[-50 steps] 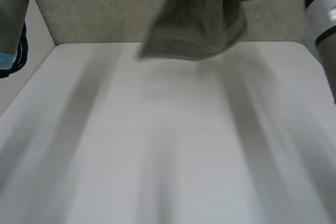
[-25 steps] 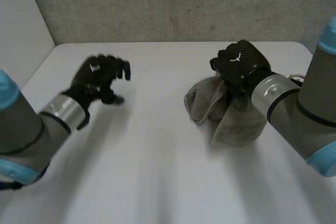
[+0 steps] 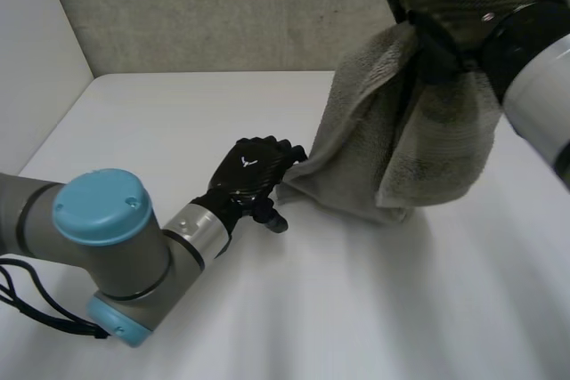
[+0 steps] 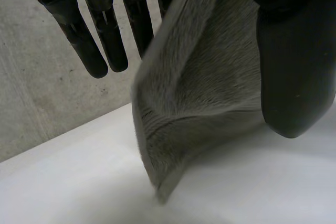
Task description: Fold the towel.
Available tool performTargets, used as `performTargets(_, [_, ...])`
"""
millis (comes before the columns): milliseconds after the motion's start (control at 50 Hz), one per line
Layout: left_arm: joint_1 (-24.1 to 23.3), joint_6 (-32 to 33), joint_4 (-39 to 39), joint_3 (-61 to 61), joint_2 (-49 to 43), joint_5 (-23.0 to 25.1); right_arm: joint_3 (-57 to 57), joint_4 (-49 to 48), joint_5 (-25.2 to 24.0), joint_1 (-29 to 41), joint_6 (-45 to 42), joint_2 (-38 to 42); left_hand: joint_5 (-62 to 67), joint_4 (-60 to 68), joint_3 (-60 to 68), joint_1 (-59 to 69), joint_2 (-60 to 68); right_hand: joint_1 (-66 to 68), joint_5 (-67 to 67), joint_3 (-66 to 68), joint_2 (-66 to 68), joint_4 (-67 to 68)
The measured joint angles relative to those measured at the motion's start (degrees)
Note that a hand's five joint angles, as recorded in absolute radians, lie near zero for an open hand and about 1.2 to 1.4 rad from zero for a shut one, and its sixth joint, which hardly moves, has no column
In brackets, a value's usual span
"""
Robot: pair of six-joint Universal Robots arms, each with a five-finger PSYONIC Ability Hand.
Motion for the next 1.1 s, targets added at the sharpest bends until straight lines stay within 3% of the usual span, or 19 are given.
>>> performTargets(120, [-2.55,-5.54,0.49,2.76,-2.01,-5.87,1.57,2.07,-0.32,-0.26,2.51,-2.5,2.67,0.98,1.96,0.95,1.46,0.02,0.0,0.01,0.0,0.0])
performTargets(220, [-3.35,-9.18,1.33,3.69,-2.44,-10.7,4.74,2.11,-0.64,-0.54,2.77,-2.84,39.2,39.43,39.62,39.09,38.98,0.11,0.0,0.03,0.0,0.0])
performTargets(300, [-3.23,-10.35,1.63,3.4,-2.33,-12.5,7.64,1.89,-0.83,-0.69,2.42,-2.53,45.74,44.51,46.0,44.22,44.54,0.11,0.01,0.04,0.0,0.0])
performTargets(400, [-2.28,-10.37,2.08,0.9,-1.32,-7.77,9.65,2.12,-0.97,-1.25,1.67,-0.75,46.19,44.51,46.25,44.23,44.58,0.11,0.0,0.05,0.0,0.0])
performTargets(540, [1.89,-9.67,3.83,-4.32,2.55,8.37,11.18,4.98,-0.79,-2.98,-4.23,6.3,46.19,44.51,46.34,44.23,44.58,0.11,0.0,0.11,0.0,0.0])
performTargets(600, [3.33,-9.53,3.76,-5.07,3.63,11.75,11.61,6.81,-0.66,-3.74,-8.13,9.75,46.2,44.51,46.35,44.23,44.59,0.11,0.01,0.17,0.0,0.0])
performTargets(780, [7.78,-4.76,-4.72,0.47,3.42,11.65,7.52,9.22,-0.6,-4.18,-17.31,18.12,46.2,44.51,46.43,44.23,44.62,0.11,0.0,0.19,0.0,0.0])
performTargets(820, [8.21,-2.4,-6.62,3.28,3.03,10.47,5.45,7.69,-0.63,-4.1,-17.83,18.98,46.2,44.51,46.5,44.23,44.62,0.12,0.02,0.2,0.0,0.0])
performTargets(900, [8.34,3.13,-9.43,11.87,2.16,7.34,-0.18,-4.55,-0.56,-4.17,-17.0,19.8,46.2,44.51,46.57,44.23,44.63,0.12,0.0,0.21,0.0,0.0])
performTargets(1020, [5.37,5.85,-5.1,26.93,3.02,6.74,-2.37,-35.54,0.5,-4.54,-13.77,13.97,46.24,44.51,46.64,44.23,44.65,0.12,0.0,0.22,0.0,0.0])
performTargets(1100, [4.37,3.68,0.3,30.73,5.26,6.45,-3.96,-38.31,0.62,-4.47,-13.34,12.73,46.43,44.51,46.68,44.22,44.78,0.12,0.29,0.22,0.0,0.0])
